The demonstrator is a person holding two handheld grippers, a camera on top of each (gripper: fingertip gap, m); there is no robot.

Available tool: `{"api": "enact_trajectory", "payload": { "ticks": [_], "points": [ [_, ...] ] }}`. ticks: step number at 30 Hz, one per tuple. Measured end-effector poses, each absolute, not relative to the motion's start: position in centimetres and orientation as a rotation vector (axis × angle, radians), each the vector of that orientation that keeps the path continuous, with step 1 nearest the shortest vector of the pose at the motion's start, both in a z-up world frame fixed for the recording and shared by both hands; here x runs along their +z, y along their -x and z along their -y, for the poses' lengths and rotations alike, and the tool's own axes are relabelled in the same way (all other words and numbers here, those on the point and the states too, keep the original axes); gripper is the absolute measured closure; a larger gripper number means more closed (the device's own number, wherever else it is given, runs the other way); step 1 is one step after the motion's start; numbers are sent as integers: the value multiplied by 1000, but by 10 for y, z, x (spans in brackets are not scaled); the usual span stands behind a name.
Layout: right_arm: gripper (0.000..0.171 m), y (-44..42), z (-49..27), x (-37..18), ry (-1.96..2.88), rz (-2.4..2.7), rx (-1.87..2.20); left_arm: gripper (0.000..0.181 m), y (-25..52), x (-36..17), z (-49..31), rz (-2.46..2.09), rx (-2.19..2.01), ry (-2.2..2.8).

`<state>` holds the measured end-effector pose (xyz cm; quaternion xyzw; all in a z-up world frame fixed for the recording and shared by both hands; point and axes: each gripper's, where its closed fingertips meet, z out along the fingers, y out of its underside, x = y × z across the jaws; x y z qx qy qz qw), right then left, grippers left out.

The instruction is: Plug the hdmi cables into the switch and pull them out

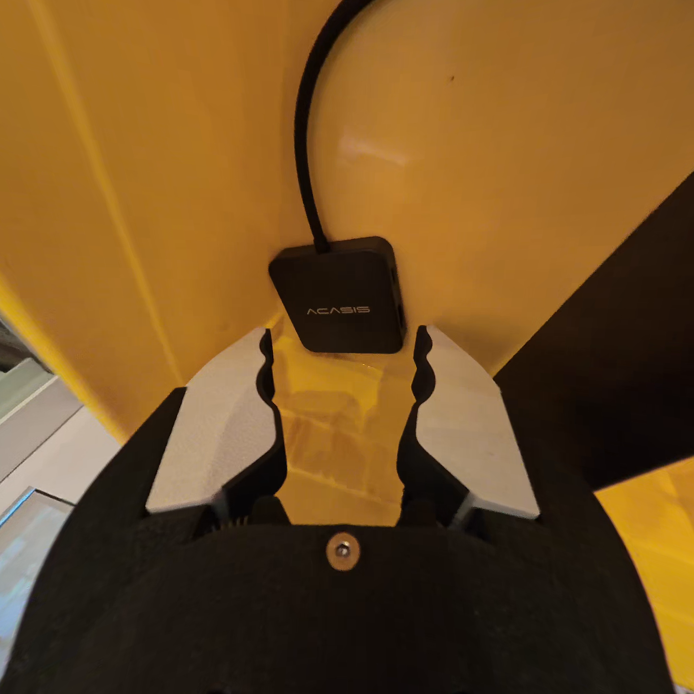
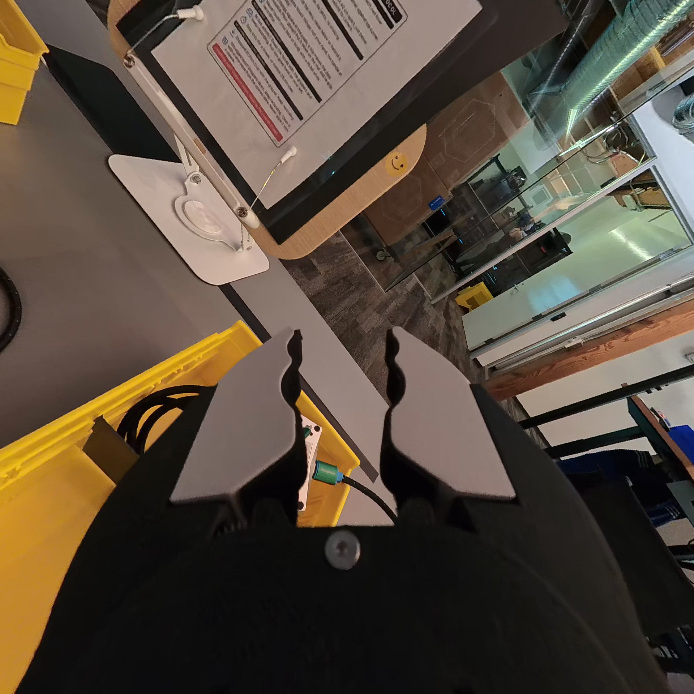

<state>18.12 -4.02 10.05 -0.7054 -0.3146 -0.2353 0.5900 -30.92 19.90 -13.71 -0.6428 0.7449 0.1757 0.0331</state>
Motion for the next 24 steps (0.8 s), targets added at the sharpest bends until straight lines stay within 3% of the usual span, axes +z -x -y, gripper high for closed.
{"api": "enact_trajectory", "payload": {
  "ticks": [16, 21, 24],
  "points": [
    [128, -179, 29, 77, 1717, 818, -604, 114, 331, -150, -198, -2647, 875, 1876],
    [128, -179, 30, 78, 1715, 810, -595, 123, 320, -145, -179, -2622, 672, 1995],
    [128, -179, 30, 78, 1718, 809, -596, 109, 315, -143, -180, -2499, 567, 2154]
  ]
}}
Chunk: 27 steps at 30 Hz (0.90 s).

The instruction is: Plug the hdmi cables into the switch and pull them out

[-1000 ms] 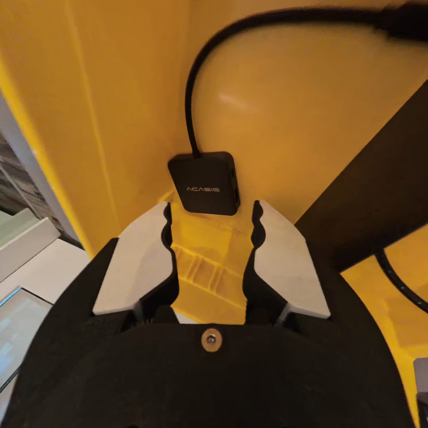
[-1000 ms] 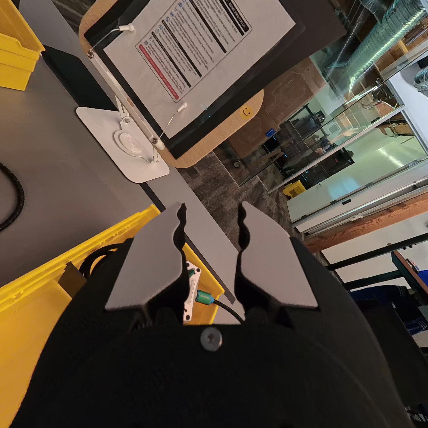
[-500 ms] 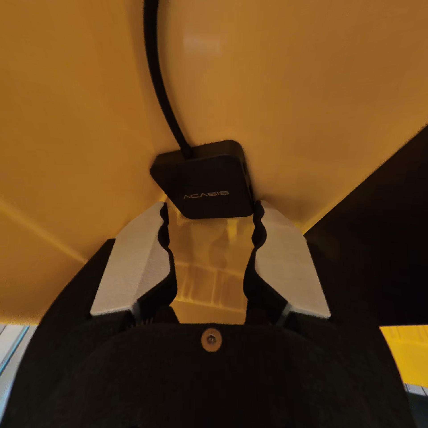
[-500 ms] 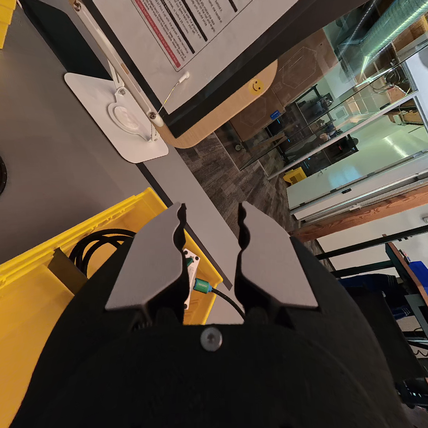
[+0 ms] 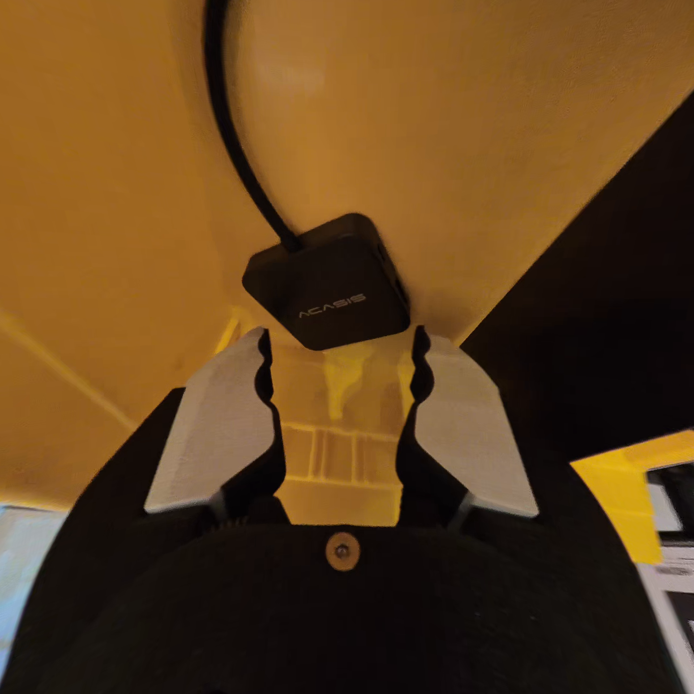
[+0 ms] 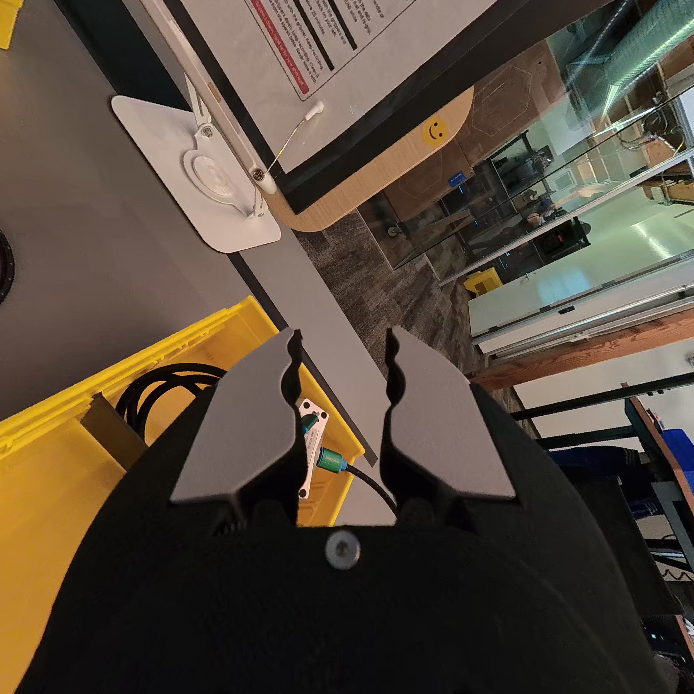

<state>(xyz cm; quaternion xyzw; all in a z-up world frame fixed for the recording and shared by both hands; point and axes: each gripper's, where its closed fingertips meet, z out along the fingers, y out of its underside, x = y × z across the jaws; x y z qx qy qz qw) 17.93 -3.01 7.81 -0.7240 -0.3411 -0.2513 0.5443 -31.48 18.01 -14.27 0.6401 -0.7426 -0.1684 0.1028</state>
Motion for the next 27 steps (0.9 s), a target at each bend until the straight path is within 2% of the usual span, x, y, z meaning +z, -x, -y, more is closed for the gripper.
{"api": "enact_trajectory", "payload": {
  "ticks": [3, 6, 8, 12, 17, 19, 27],
  "points": [
    [128, -180, 31, 78, 1720, 812, -598, 94, 310, -147, -182, 2141, -432, -1987],
    [128, -181, 31, 79, 1718, 806, -595, 92, 311, -154, -184, 2157, -436, -1978],
    [128, -181, 31, 79, 1719, 806, -593, 80, 323, -158, -184, 2114, -498, -1918],
    [128, -179, 30, 75, 1729, 823, -596, 68, 338, -162, -178, 2012, -546, -1851],
    [128, -177, 29, 74, 1732, 835, -592, 77, 339, -159, -177, 2010, -591, -1794],
    [128, -177, 30, 73, 1734, 839, -589, 108, 341, -157, -177, 2009, -587, -1780],
    [128, -176, 31, 73, 1736, 848, -578, 114, 342, -152, -182, 2014, -624, -1827]
  ]
}}
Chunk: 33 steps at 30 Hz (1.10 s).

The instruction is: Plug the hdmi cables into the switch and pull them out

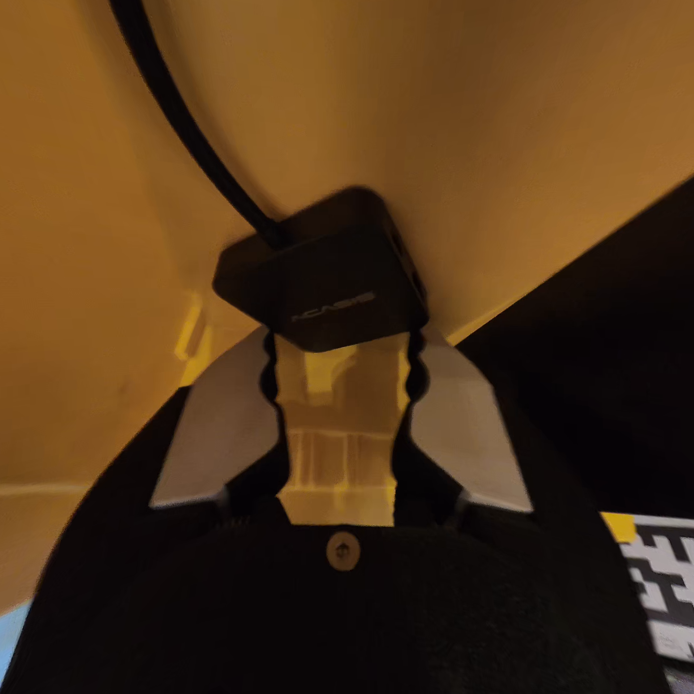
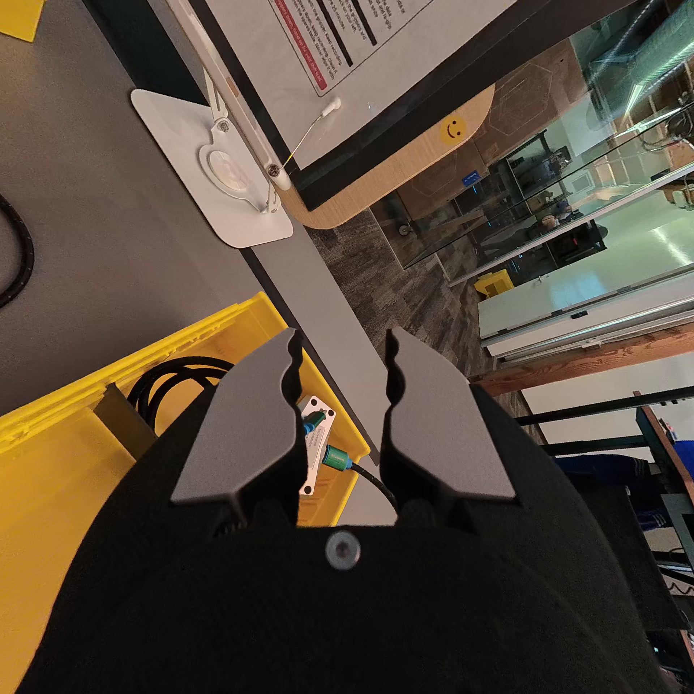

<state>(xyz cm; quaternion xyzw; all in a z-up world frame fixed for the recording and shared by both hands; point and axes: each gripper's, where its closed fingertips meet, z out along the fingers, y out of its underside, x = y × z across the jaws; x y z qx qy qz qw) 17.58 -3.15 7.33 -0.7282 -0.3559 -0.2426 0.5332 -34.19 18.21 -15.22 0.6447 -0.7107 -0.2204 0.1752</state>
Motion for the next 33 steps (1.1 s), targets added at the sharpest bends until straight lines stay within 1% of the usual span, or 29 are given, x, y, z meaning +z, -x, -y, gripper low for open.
{"api": "enact_trajectory", "payload": {
  "ticks": [1, 4, 6, 7, 10, 11, 12, 15, 17, 19, 23, 24, 25, 29, 31, 33],
  "points": [
    [128, -176, 31, 73, 1738, 850, -576, 179, 344, -147, -186, 2025, -656, -1819],
    [128, -174, 31, 70, 1748, 864, -575, 181, 337, -137, -191, 2039, -625, -1940],
    [128, -174, 30, 69, 1754, 868, -573, 181, 334, -134, -185, 2019, -564, -1983],
    [128, -173, 30, 68, 1754, 871, -573, 174, 333, -133, -186, 2015, -561, -2002],
    [128, -171, 31, 68, 1752, 878, -571, 115, 321, -133, -184, 1994, -448, -2105],
    [128, -171, 32, 69, 1751, 879, -573, 98, 317, -134, -183, 1980, -405, -2137],
    [128, -171, 32, 69, 1750, 878, -573, 94, 313, -136, -182, 1983, -375, -2152],
    [128, -171, 33, 71, 1744, 875, -568, 96, 310, -144, -190, 2040, -428, -2136],
    [128, -172, 33, 71, 1745, 875, -567, 102, 312, -152, -190, 2054, -443, -2098],
    [128, -172, 33, 70, 1748, 878, -567, 99, 316, -155, -187, 2026, -436, -2052],
    [128, -169, 32, 65, 1763, 902, -572, 99, 317, -155, -186, 2017, -442, -2031],
    [128, -168, 32, 63, 1766, 910, -572, 103, 319, -155, -184, 2002, -460, -2017],
    [128, -168, 32, 62, 1769, 917, -571, 113, 322, -154, -182, 1995, -486, -1985],
    [128, -168, 32, 63, 1768, 916, -569, 113, 326, -153, -181, 1990, -537, -1921],
    [128, -168, 32, 63, 1764, 915, -564, 110, 327, -155, -180, 1974, -523, -1937],
    [128, -167, 32, 62, 1767, 922, -564, 110, 334, -160, -173, 1894, -520, -1929]
  ]
}}
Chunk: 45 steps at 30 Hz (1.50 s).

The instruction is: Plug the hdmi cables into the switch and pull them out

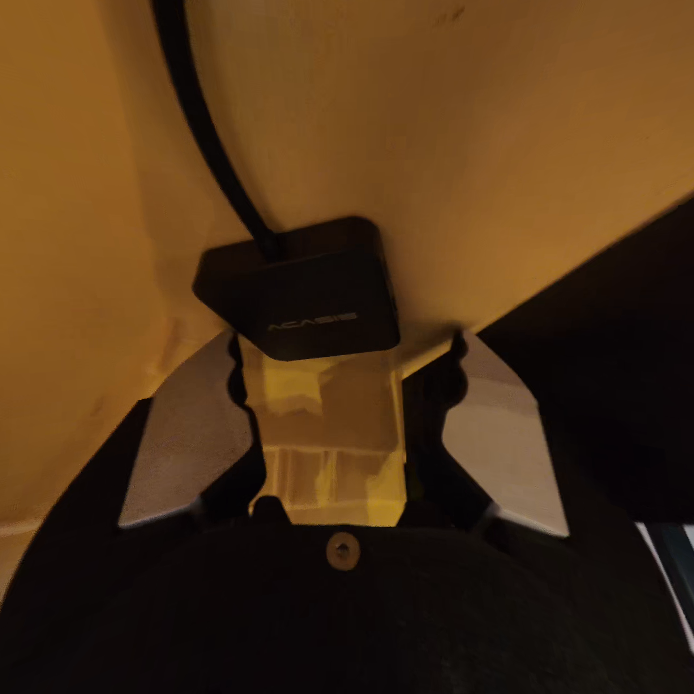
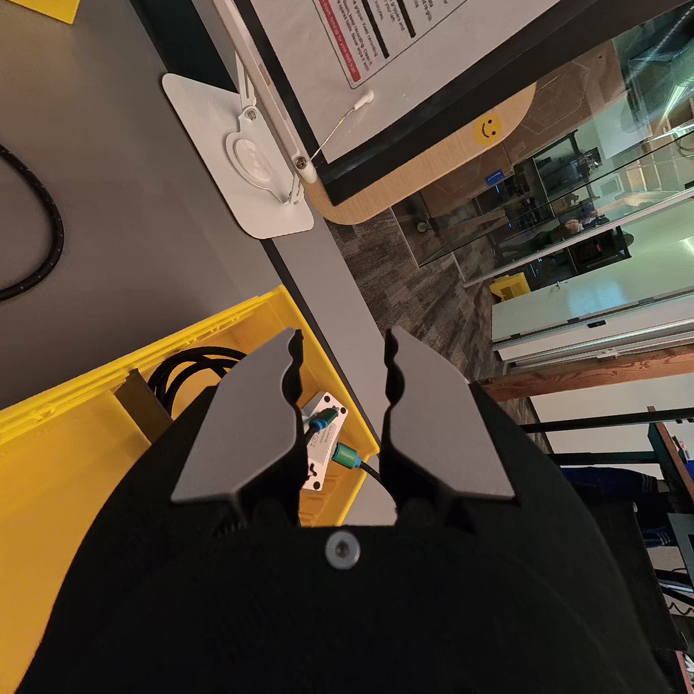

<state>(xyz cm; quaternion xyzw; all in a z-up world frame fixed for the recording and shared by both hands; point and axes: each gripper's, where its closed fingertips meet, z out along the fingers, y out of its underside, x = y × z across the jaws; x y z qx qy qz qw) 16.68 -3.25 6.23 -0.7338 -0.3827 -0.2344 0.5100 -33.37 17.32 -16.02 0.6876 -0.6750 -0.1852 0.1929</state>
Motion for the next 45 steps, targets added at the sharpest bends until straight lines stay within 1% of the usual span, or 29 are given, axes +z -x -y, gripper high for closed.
{"api": "enact_trajectory", "payload": {
  "ticks": [4, 10, 15, 24, 33, 34, 35, 37, 43, 45],
  "points": [
    [129, -165, 33, 60, 1770, 939, -567, 110, 334, -156, -175, 1897, -534, -1892],
    [129, -166, 33, 62, 1768, 934, -560, 110, 333, -156, -175, 1904, -491, -1963],
    [129, -164, 32, 60, 1770, 942, -558, 111, 335, -144, -184, 1938, -573, -2001],
    [129, -160, 33, 60, 1765, 959, -552, 112, 345, -76, -190, 1901, -836, -1974],
    [129, -153, 40, 70, 1721, 961, -529, 114, 337, 0, -176, 1877, -1069, -1913],
    [129, -152, 41, 72, 1714, 963, -525, 144, 336, 8, -173, 1888, -1091, -1886],
    [129, -151, 42, 73, 1709, 965, -521, 179, 333, 14, -171, 1918, -1108, -1862],
    [129, -148, 44, 74, 1701, 973, -515, 181, 323, 22, -169, 1993, -1151, -1836],
    [129, -144, 50, 79, 1676, 980, -488, 181, 312, 17, -153, 2009, -1065, -1911],
    [129, -143, 52, 81, 1666, 981, -480, 164, 318, 15, -158, 1981, -1097, -1950]
  ]
}}
